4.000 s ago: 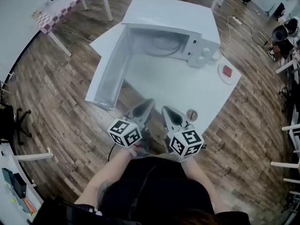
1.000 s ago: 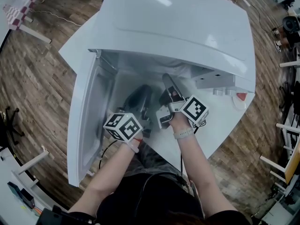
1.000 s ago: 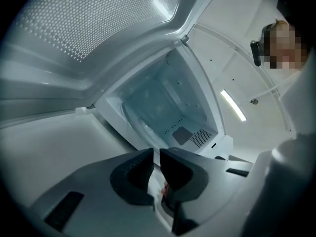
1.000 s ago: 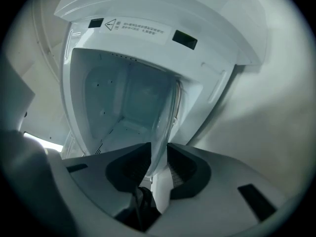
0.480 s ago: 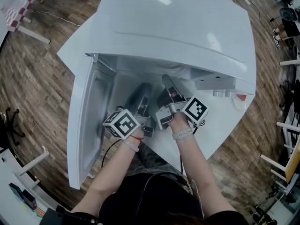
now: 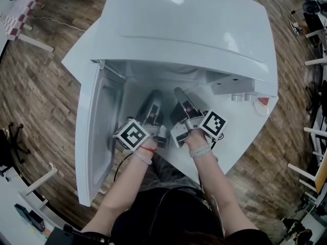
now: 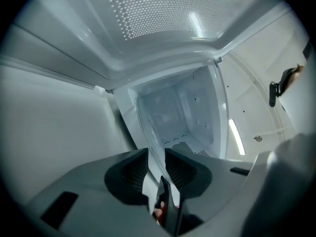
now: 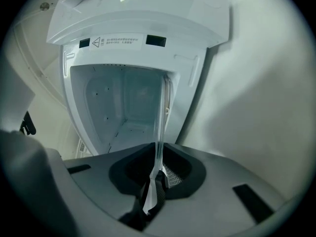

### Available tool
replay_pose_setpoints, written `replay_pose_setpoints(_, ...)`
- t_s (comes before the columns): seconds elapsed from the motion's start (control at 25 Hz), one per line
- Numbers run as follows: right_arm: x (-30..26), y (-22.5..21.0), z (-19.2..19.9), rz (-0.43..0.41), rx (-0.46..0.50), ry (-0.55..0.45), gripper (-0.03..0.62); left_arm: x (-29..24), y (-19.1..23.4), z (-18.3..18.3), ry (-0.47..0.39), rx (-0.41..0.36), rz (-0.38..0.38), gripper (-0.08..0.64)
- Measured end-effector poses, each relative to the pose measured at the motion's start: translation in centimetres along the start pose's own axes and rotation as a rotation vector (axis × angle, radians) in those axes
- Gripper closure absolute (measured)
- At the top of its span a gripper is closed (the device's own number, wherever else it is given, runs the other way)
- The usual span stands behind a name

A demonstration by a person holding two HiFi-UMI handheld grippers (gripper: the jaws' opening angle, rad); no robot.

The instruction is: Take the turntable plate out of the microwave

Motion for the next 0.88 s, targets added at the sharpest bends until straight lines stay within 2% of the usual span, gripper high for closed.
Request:
replay_pose_setpoints(0.32,1.3,-0.2,0.9,-0.017,-0.024,0.022,0.532,0.2,0.7,-0.3,-0.017,0.051,-0.011,0.465)
replay_pose_setpoints(0.88,3.5,-0.6,2.0,-0.045,-0.051,0.074,0.535,-0.2,1.2,-1.8,-0.05,0.076,0.018,0.465)
Point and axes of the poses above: the fingertips, and each gripper's own axes: x backward along the fingers, y to its left, z out of its underside, the point moved 9 cm from there along x, backward along the fingers, and after that the axes turned 6 degrees about y, right-handed, at the moved point
